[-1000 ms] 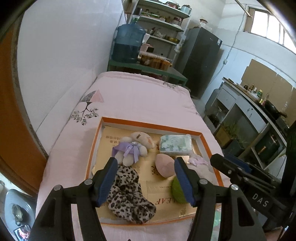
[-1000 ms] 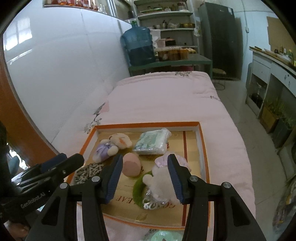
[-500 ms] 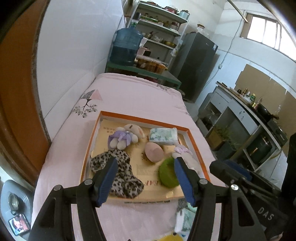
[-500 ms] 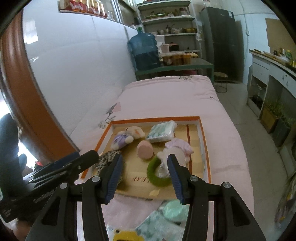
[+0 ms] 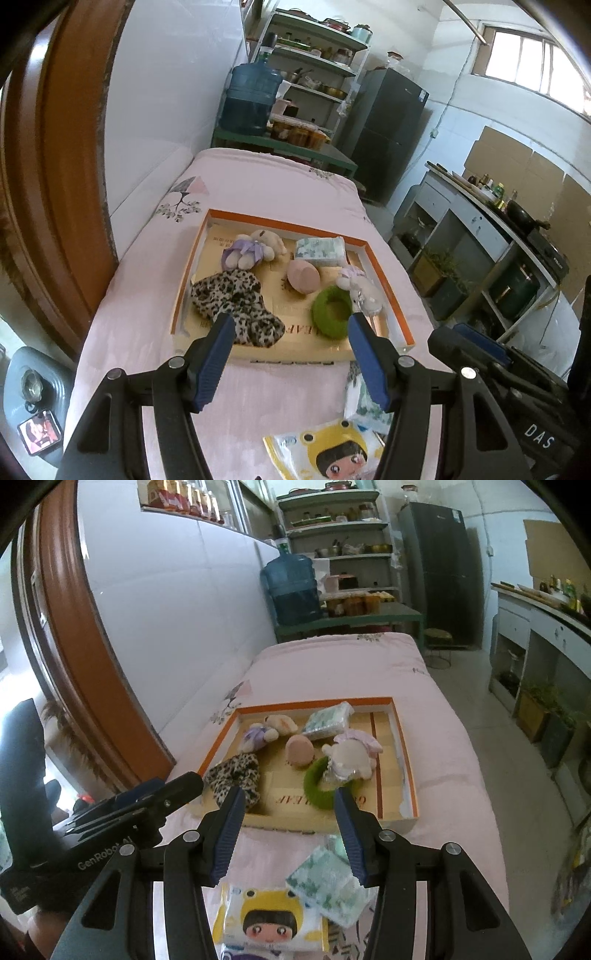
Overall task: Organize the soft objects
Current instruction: 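Move both open grippers back from the lid toward the remaining items, then lower the right gripper onto the green-patterned Flower wipes pack and close it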
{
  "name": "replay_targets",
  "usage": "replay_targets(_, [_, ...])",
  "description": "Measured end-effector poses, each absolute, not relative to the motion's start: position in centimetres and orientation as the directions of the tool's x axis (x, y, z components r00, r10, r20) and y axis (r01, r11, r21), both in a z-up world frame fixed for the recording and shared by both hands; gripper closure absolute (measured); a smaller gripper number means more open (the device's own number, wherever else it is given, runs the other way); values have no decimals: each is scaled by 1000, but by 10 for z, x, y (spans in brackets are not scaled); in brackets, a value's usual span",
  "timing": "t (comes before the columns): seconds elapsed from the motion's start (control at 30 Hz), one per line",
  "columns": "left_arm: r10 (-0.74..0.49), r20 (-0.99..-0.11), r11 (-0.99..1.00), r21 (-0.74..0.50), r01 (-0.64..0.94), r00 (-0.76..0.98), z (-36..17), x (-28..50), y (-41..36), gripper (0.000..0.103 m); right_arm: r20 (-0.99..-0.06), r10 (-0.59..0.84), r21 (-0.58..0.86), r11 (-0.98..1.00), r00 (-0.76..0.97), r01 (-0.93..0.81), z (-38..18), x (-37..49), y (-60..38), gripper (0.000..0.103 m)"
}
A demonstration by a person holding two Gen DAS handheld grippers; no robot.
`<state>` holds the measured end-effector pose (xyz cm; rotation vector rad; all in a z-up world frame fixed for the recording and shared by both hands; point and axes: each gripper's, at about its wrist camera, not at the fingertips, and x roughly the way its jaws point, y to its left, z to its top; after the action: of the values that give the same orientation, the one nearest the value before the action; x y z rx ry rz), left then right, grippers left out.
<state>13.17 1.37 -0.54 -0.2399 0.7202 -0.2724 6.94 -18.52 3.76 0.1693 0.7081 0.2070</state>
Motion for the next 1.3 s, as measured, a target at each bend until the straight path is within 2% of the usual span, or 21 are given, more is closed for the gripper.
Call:
replay_targets(1.17, [-364,-615,923,-337,185,699,-28,69,24,40,-651,221,229,969,726,-89,14,3,-206,51])
replay_targets(1.2, [-369,-615,922,-339,190,697,-29,67,24,40,-654,227,233,968,722,-93,11,2,-207,51])
replay_targets(1.3, [-378,-617,920,-337,202,690,-33,64,21,40,-666,234,236,967,709,-98,1,2,-209,38])
